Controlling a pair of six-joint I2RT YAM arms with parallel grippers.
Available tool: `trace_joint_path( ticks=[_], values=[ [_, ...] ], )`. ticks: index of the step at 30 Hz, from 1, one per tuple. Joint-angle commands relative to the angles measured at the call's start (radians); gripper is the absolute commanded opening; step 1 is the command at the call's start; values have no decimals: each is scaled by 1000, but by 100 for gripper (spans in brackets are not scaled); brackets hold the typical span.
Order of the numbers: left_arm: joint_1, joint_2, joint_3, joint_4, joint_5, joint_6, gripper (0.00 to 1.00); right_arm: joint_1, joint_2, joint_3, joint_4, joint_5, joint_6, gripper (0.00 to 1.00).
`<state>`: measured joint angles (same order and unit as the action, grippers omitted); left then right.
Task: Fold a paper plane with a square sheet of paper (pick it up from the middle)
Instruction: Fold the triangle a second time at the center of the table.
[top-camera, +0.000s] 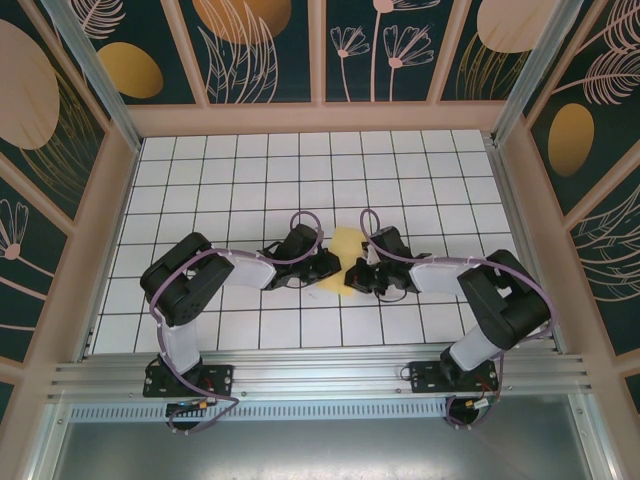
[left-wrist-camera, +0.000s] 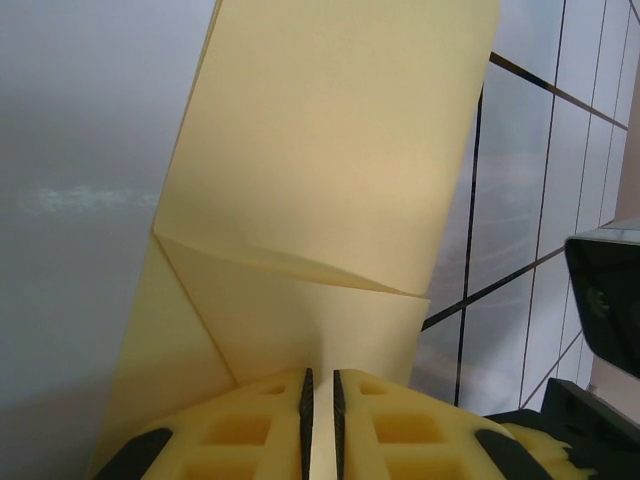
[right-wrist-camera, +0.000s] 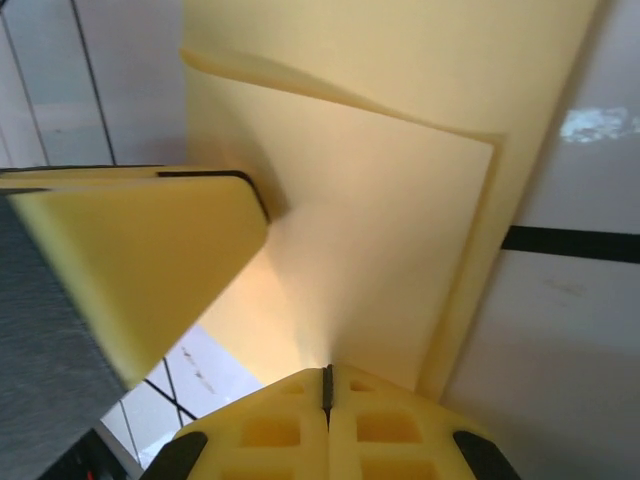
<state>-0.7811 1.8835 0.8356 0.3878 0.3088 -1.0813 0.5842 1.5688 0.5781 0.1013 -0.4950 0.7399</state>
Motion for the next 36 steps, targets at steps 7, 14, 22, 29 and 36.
trace_joint_path(
  ticks=[7, 14, 22, 29, 36],
  values=[
    [5, -76, 12, -39, -47, 16, 25, -31, 36, -25, 28, -9, -28, 4],
    [6, -72, -32, 110, 24, -51, 21, -32, 52, -59, 65, -31, -4, 4],
    [5, -15, -87, 278, 75, -164, 19, -32, 49, -68, 76, -35, 13, 4],
    [-8, 18, -28, 155, 29, -158, 24, -32, 49, -63, 62, -25, 13, 4],
    [-18, 48, 16, 55, -48, -132, 25, -31, 46, -63, 46, -13, 10, 4]
  ],
)
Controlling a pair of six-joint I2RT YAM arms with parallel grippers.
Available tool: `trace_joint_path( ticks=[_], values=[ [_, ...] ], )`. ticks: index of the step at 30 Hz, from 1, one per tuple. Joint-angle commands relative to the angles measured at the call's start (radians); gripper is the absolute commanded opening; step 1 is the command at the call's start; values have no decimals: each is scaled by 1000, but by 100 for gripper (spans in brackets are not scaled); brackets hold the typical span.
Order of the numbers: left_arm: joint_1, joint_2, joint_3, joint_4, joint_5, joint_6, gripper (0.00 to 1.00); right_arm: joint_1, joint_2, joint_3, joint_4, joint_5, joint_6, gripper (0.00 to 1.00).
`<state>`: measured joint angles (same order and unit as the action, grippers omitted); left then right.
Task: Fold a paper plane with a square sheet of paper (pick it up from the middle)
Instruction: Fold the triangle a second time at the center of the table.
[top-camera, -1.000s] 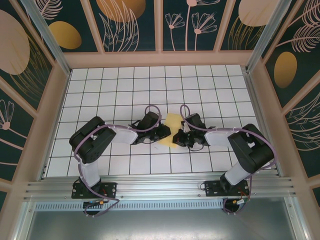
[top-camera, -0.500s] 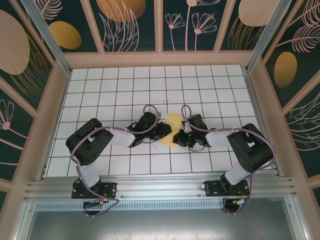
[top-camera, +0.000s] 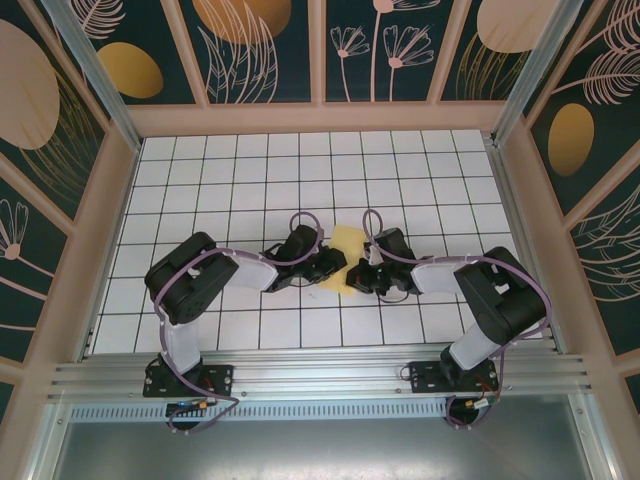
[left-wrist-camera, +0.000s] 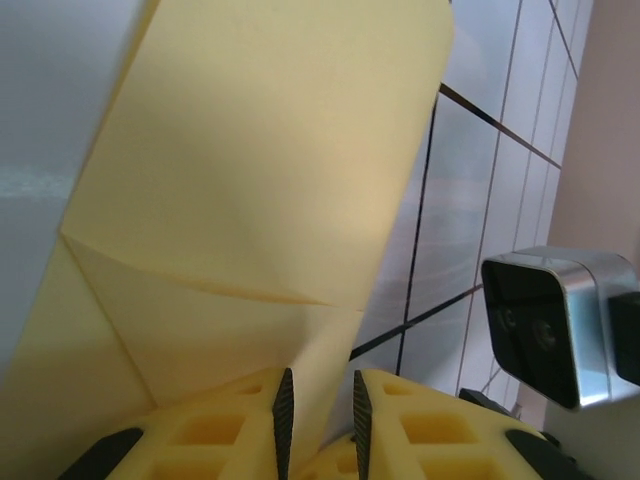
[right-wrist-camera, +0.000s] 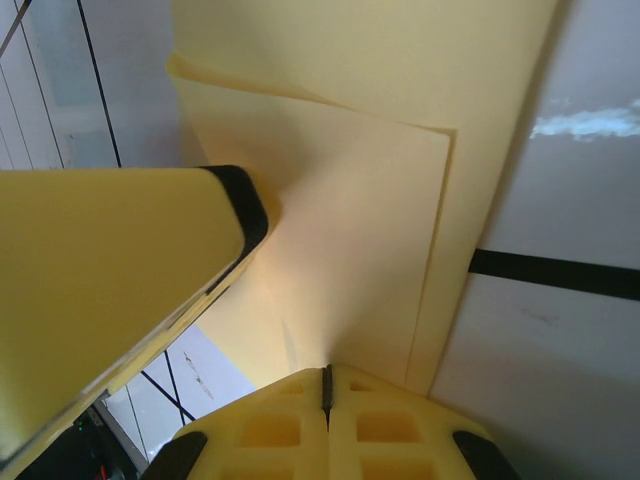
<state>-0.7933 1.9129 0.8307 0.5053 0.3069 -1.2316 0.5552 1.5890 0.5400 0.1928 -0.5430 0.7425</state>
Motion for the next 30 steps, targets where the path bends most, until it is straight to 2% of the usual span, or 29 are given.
trace_joint_path(
  ticks=[1, 8, 30],
  values=[
    [-6, 21, 23, -71, -57, 26, 26, -3, 27, -25, -48, 38, 5, 4],
    [-3, 32, 31, -68, -102, 53, 27, -29, 36, -28, -87, 65, -6, 0],
    [66, 35, 87, -139, -166, 139, 29, -29, 34, -44, -109, 54, -19, 0]
  ],
)
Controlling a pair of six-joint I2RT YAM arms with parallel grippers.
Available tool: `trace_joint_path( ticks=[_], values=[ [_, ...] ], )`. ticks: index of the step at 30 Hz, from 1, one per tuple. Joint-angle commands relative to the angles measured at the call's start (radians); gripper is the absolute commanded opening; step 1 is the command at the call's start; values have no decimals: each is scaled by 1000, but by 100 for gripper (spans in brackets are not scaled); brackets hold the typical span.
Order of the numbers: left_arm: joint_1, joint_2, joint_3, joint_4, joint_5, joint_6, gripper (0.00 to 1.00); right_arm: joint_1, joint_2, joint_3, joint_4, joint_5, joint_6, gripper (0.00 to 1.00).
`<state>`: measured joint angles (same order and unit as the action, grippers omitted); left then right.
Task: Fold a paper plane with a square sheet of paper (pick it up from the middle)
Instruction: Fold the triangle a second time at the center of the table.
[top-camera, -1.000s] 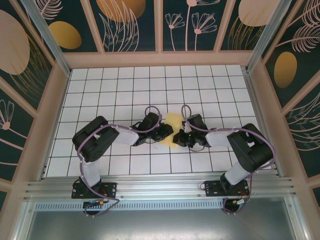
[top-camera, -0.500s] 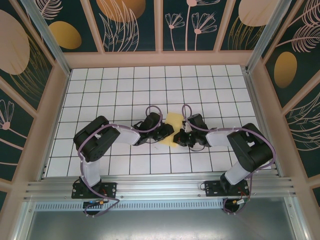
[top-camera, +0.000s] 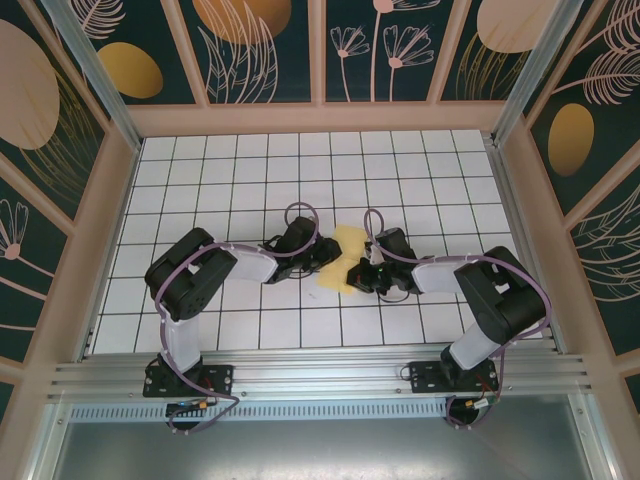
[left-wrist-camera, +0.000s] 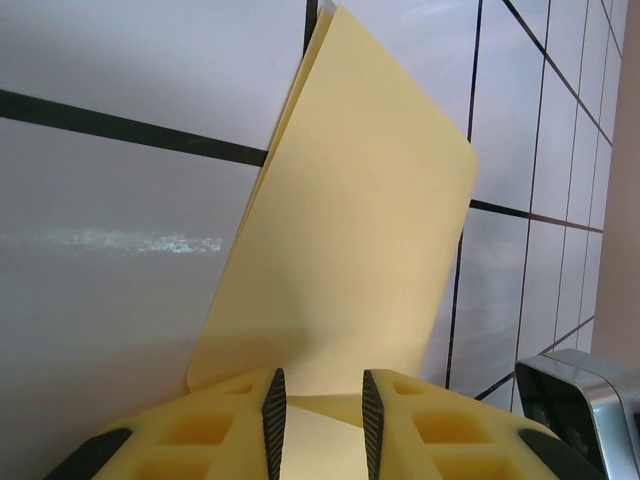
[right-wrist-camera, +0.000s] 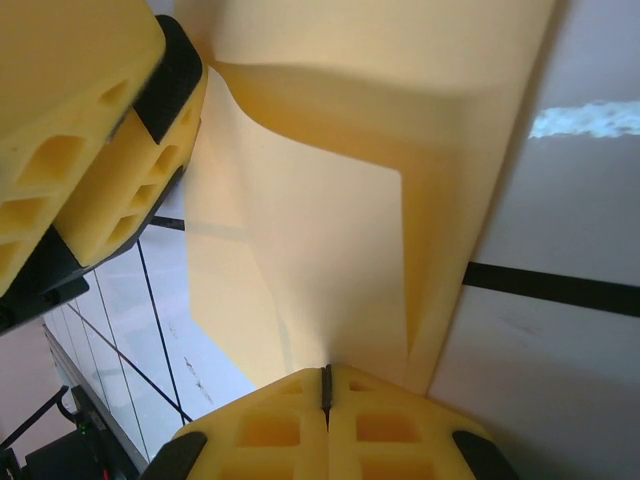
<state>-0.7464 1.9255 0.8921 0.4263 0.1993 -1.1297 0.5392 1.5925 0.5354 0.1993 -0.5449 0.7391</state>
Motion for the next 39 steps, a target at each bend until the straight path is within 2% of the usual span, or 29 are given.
trace_joint_path(
  ticks=[1, 6, 11, 20, 22, 27, 29, 32, 39],
  values=[
    [22, 24, 34, -80, -66, 44, 30, -13, 31, -40, -115, 56, -16, 0],
    [31, 41, 74, -160, -95, 72, 30, -13, 25, -43, -114, 54, -16, 0],
    [43, 36, 73, -169, -94, 91, 31, -13, 26, -43, -104, 46, -11, 0],
    [45, -58, 152, -221, -65, 131, 37, -13, 24, -26, -95, 36, -9, 0],
    [46, -80, 131, -194, -17, 122, 35, -13, 22, -20, -93, 32, -8, 0],
    [31, -125, 1, -30, 120, 45, 18, -13, -10, -4, -63, 3, -1, 0],
    [20, -125, -26, 9, 153, 29, 15, -13, -35, 6, -61, -2, -1, 1],
    [-6, -99, -27, 28, 183, 24, 14, -13, -77, 18, -63, -13, -6, 2],
    [-14, -32, -1, 36, 173, 4, 13, -12, -103, 39, -76, -44, -15, 2]
  ],
)
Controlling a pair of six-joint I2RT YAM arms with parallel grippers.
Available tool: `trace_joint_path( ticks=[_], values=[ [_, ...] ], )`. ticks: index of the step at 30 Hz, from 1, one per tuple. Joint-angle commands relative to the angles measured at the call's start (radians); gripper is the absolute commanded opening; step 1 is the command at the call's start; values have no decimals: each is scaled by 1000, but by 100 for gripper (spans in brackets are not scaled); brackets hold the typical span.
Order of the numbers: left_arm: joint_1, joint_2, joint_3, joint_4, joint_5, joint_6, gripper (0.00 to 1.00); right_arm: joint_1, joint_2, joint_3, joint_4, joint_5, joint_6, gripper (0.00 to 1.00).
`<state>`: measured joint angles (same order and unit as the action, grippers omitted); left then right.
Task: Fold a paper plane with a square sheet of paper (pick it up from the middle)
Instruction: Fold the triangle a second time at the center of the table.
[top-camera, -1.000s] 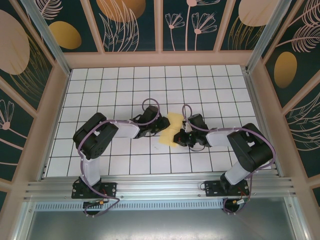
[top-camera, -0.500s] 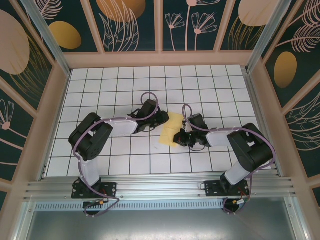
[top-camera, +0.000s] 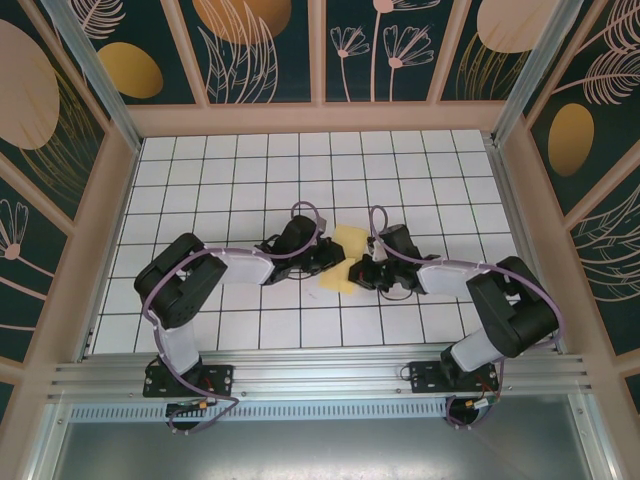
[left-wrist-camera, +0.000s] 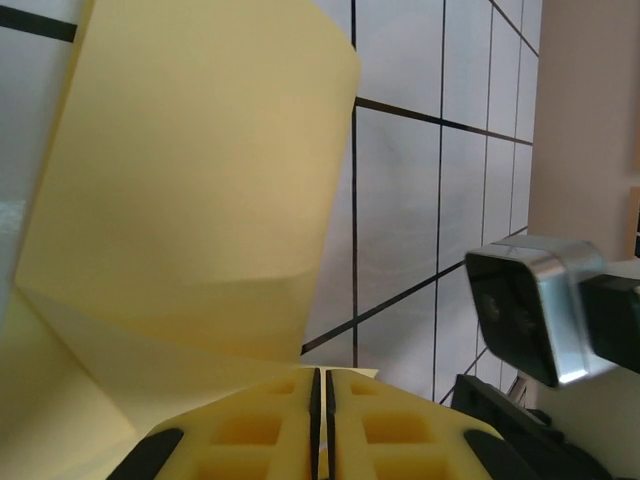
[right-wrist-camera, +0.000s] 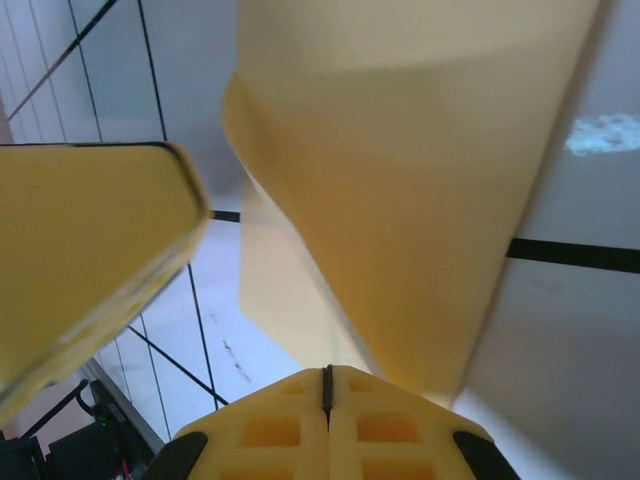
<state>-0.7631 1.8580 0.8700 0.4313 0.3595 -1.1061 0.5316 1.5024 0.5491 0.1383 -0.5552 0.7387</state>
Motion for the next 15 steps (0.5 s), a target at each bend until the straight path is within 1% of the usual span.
trace_joint_path(
  ticks=[1, 5, 11, 15],
  values=[
    [2, 45, 25, 25, 10, -18, 13, 0, -6, 30, -11, -42, -14, 2],
    [3, 80, 36, 17, 2, -15, 12, 10, 38, 53, -14, -40, -20, 2],
    [3, 102, 35, 19, -7, -11, 13, 10, 101, 53, -63, 37, -33, 2],
    [2, 104, 31, 12, -13, -2, 14, 10, 111, 30, -73, 49, -31, 2]
  ],
)
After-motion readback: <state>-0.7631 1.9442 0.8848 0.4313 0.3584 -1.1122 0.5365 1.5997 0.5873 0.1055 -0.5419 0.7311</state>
